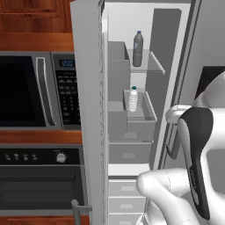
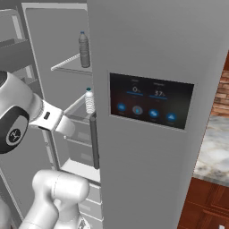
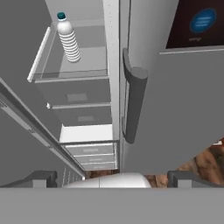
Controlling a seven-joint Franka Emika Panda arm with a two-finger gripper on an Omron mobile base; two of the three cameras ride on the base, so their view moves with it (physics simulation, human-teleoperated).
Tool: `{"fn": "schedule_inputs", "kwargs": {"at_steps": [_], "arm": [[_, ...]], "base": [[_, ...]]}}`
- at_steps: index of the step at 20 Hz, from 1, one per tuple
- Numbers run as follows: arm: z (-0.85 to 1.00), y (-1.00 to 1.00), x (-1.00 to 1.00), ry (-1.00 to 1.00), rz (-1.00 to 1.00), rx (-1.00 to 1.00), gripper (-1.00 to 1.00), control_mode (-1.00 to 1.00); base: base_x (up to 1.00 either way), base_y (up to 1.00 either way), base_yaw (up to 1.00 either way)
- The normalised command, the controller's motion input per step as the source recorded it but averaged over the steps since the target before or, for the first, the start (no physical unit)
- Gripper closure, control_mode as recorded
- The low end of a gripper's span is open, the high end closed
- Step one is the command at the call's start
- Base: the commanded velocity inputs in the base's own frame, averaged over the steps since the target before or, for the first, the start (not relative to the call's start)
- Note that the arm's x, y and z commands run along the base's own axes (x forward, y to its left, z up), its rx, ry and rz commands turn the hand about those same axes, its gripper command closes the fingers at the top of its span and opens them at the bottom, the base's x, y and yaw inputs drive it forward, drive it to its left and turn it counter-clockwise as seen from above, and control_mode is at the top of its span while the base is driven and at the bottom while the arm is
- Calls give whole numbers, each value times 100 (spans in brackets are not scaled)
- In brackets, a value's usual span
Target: Take the bottled waters from the counter and place them in the freezer to freeze. Close the freezer door after placing the bottles.
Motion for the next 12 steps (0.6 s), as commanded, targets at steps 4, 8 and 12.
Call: {"fn": "schedule_inputs", "kwargs": {"at_steps": [4,8,12], "arm": [[0,0,-7,0,0,0,-100,100],[0,0,0,0,0,0,-100,100],[0,0,0,0,0,0,-100,100]], "base": [[-19,0,0],[-72,8,0],[-65,27,0]]}}
